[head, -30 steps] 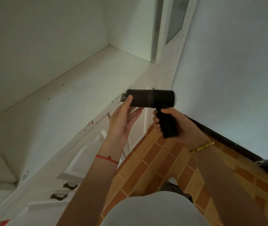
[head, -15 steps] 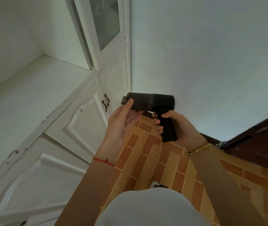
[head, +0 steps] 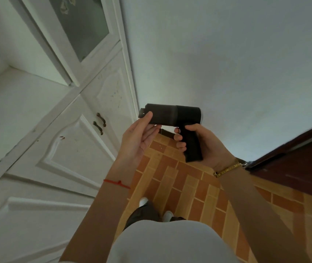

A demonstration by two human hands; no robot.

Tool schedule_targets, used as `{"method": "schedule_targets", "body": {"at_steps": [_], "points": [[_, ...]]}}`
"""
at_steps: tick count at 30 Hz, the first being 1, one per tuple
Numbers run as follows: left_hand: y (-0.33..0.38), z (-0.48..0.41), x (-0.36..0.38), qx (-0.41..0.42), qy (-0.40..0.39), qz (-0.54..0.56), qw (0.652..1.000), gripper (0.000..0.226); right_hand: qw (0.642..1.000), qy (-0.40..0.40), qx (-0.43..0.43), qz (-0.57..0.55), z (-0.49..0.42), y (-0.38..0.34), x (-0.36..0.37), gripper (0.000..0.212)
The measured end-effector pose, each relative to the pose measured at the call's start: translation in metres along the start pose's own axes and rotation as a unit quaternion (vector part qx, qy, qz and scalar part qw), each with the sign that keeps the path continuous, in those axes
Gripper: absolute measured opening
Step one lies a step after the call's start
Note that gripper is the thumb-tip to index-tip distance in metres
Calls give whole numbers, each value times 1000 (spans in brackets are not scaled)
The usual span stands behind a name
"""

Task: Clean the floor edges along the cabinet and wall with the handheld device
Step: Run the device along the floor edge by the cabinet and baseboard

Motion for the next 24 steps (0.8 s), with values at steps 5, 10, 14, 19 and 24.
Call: {"method": "schedule_targets", "body": {"at_steps": [5, 10, 14, 19, 24], "points": [[2, -33, 11, -5, -1, -16, 1000, 41, 1000, 12, 14, 0, -21, -22, -13, 19], [10, -78, 24, 10, -20, -43, 999, 32, 999, 32, 17, -9, -45, -58, -23, 19], [22, -117, 33, 14, -25, -45, 999, 26, 999, 42, 10, 2, -71, -92, -27, 19], [39, -162, 38, 13, -13, -49, 999, 21, 999, 39, 7, -5, -106, -122, -27, 19], [52, -194, 36, 2, -8, -51, 999, 20, 999, 38, 7, -15, -132, -139, -29, 18]]}}
Point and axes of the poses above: each hand's wrist, its own z-axis away from the middle knuckle, its own x-axis out of the palm, y = z × x, the point moved 2 cm from there along -z, towards the middle knuckle, and after that the axes turned 5 degrees about x, right-handed, at the moved point
